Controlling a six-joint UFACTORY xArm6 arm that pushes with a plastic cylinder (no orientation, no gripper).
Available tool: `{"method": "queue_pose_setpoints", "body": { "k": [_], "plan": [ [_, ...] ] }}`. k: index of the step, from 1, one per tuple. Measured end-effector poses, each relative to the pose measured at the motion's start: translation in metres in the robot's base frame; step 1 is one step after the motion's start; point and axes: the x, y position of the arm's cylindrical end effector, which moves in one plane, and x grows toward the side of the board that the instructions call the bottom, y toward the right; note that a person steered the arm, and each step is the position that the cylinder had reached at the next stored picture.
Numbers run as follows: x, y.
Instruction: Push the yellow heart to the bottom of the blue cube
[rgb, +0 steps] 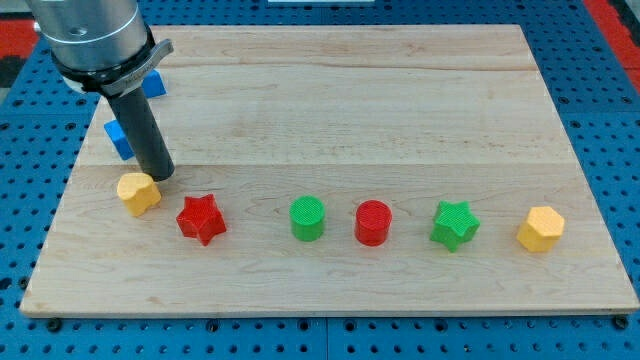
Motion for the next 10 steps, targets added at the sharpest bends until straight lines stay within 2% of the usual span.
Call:
{"method": "queue_pose_setpoints", "body": {
  "k": [1, 3, 5, 7, 8, 9, 10],
  "plan": [
    [0.006, -0.017],
    [0.013, 0.039],
    [0.040, 0.002],
    [0.038, -0.039],
    [0.000, 0.018],
    [-0.030, 0.100],
    [-0.030, 0.204]
  ]
}}
